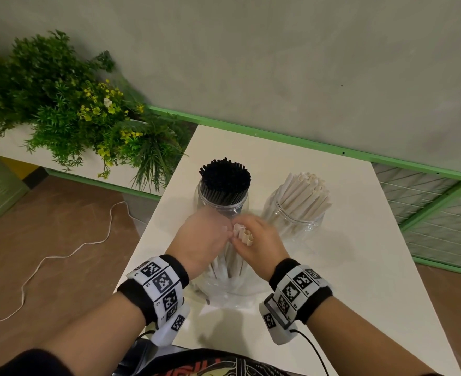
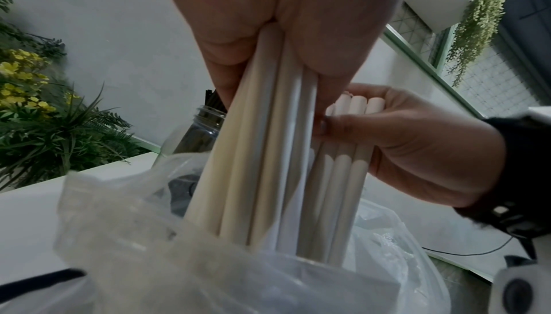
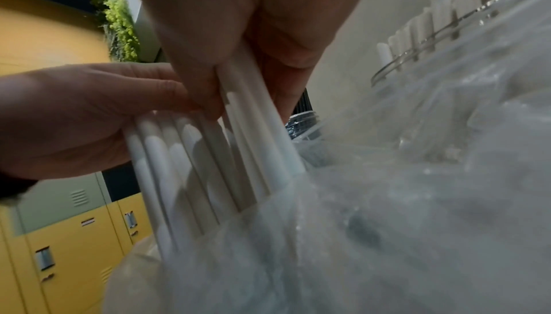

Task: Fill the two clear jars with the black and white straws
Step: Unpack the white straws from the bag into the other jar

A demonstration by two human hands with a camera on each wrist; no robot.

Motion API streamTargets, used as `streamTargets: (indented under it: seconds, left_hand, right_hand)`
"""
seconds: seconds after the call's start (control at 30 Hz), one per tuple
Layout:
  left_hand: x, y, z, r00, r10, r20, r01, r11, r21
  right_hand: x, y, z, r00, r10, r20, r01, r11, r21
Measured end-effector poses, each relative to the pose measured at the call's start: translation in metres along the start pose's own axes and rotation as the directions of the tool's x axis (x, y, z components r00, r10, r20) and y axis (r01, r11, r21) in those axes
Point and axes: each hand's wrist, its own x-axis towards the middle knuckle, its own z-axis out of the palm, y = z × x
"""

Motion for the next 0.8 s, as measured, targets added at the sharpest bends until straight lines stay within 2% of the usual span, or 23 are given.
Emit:
streamTargets:
  seconds: [0.17,0.37,0.63,0.8]
  left_hand:
    - [-0.001,-0.003,-0.002,1.0,-0.007,-0.005,0.007,1.0,0.006]
    - [0.0,0.0,-0.002,1.0,-0.026,0.013,0.026,1.0,0.017]
    - [0.005,0.001,-0.005,0.999,-0.048,0.009,0.048,0.998,0.047]
    - [0.009,-0.002,-0.012,0.998,-0.049,-0.035,0.051,0.997,0.058]
  right_hand:
    - [0.003,-0.005,-0.01,1.0,-0.011,-0.003,0.011,0.999,0.037]
    - [0.008,-0.005,-0.033,0.999,0.05,0.02,-0.051,0.998,0.039]
    - [0.025,-0.035,-0.076,0.994,0.093,-0.049,-0.082,0.978,0.193]
    - [0.035,-0.047,-0.113,0.977,0.114,-0.182,-0.046,0.939,0.342]
